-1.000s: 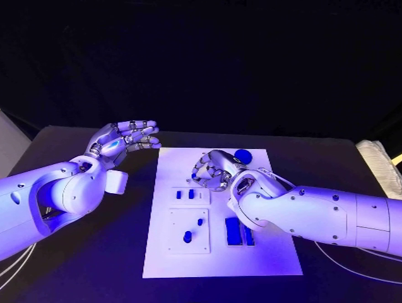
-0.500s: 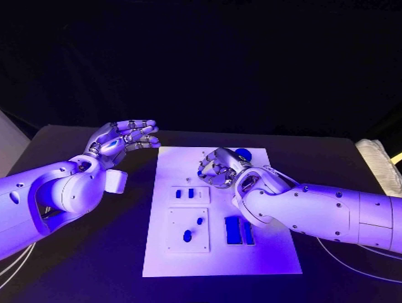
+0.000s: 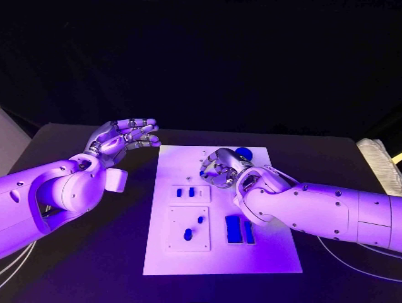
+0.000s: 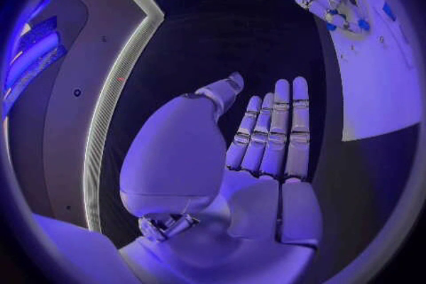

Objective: Assemble the parts on the task board

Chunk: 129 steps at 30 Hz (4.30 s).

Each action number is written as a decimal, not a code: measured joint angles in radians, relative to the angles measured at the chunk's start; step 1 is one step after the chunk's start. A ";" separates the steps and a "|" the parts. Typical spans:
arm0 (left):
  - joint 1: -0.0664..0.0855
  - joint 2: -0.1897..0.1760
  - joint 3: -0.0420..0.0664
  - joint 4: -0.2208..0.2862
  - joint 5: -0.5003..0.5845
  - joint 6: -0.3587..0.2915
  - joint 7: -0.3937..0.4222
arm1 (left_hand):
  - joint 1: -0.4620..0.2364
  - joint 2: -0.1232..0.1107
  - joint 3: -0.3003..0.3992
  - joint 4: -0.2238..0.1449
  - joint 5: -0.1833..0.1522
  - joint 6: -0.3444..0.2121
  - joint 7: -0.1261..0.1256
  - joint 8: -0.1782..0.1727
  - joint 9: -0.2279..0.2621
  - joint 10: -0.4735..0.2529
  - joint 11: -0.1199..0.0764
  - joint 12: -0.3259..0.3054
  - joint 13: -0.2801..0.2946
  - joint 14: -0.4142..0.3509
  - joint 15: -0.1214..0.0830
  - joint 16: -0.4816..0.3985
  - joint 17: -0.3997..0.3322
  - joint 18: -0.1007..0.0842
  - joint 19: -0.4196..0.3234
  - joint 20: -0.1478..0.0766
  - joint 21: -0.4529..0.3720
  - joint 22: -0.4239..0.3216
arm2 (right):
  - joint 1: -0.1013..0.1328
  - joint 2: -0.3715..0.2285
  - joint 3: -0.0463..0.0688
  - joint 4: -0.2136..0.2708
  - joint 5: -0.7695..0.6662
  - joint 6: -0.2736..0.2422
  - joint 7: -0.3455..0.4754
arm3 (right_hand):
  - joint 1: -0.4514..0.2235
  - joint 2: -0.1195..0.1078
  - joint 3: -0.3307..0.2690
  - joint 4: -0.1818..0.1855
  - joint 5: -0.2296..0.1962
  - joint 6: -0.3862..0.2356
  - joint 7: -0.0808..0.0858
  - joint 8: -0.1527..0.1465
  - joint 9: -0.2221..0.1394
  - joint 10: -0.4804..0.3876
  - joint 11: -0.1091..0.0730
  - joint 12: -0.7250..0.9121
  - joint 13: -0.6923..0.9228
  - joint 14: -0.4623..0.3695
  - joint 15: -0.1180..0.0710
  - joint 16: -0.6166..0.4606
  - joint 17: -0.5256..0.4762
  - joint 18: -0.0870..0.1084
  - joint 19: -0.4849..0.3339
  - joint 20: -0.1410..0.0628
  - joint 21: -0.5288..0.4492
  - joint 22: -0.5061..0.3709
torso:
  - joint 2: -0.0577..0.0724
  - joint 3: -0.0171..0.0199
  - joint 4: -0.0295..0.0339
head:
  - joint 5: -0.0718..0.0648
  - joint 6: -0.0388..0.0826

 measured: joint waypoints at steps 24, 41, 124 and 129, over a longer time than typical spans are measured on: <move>0.000 0.000 0.000 -0.003 0.000 0.000 -0.001 | 0.000 0.000 0.000 0.000 0.000 0.000 0.000 0.000 0.000 0.000 0.000 0.000 0.000 0.000 0.000 0.000 0.000 0.000 0.000 0.000 0.000 0.000 | -0.004 -0.016 -0.010 0.022 -0.008 0.025 -0.011 | -0.017 -0.009 0.003 -0.003 0.000 0.000 0.000 0.004 0.001 0.000 0.000 0.000 0.000 0.000 0.000 0.000 0.000 0.000 0.000 0.000 0.000 0.000 | -0.001 0.0002 -0.0009 | 0.002 0.003; 0.000 -0.001 0.000 -0.003 -0.001 0.000 -0.001 | 0.000 0.000 0.000 0.000 0.000 0.000 0.000 0.000 0.000 0.000 0.000 0.000 0.000 0.000 0.000 0.005 0.001 0.000 -0.004 0.004 0.008 0.003 | -0.004 -0.015 -0.011 0.013 -0.014 0.024 -0.014 | -0.067 -0.046 0.017 -0.017 -0.004 -0.076 0.040 -0.016 -0.018 0.002 0.020 -0.035 0.001 -0.002 0.016 0.000 0.000 0.000 0.000 0.008 -0.006 0.000 | -0.001 -0.0001 -0.0007 | -0.001 0.009; -0.001 0.000 -0.001 -0.004 -0.002 0.001 -0.002 | 0.000 0.000 0.000 0.000 0.000 0.000 0.000 0.000 0.000 0.000 0.000 0.000 0.000 -0.004 -0.004 0.005 0.001 0.000 -0.007 0.000 0.008 0.005 | -0.028 -0.013 -0.012 0.112 -0.193 0.086 -0.037 | -0.055 -0.026 -0.069 -0.043 -0.087 -0.087 0.041 0.004 -0.043 -0.002 0.037 -0.038 0.000 0.002 0.034 0.000 0.000 0.000 0.000 0.029 -0.015 0.000 | 0.000 0.0001 0.0000 | 0.006 -0.018; -0.001 -0.001 -0.001 -0.004 -0.002 0.001 -0.002 | 0.000 0.000 0.004 -0.004 0.000 0.000 0.000 0.000 0.000 0.000 0.000 0.000 0.000 -0.004 -0.004 0.010 0.002 0.000 -0.007 0.000 0.015 0.008 | -0.028 -0.010 -0.012 0.110 -0.191 0.086 -0.037 | -0.055 -0.026 -0.069 -0.043 -0.087 -0.087 0.041 0.004 -0.044 -0.002 0.037 -0.038 0.000 0.002 0.034 0.000 0.000 0.000 0.000 0.029 -0.015 0.000 | 0.000 -0.0004 -0.0002 | 0.006 -0.019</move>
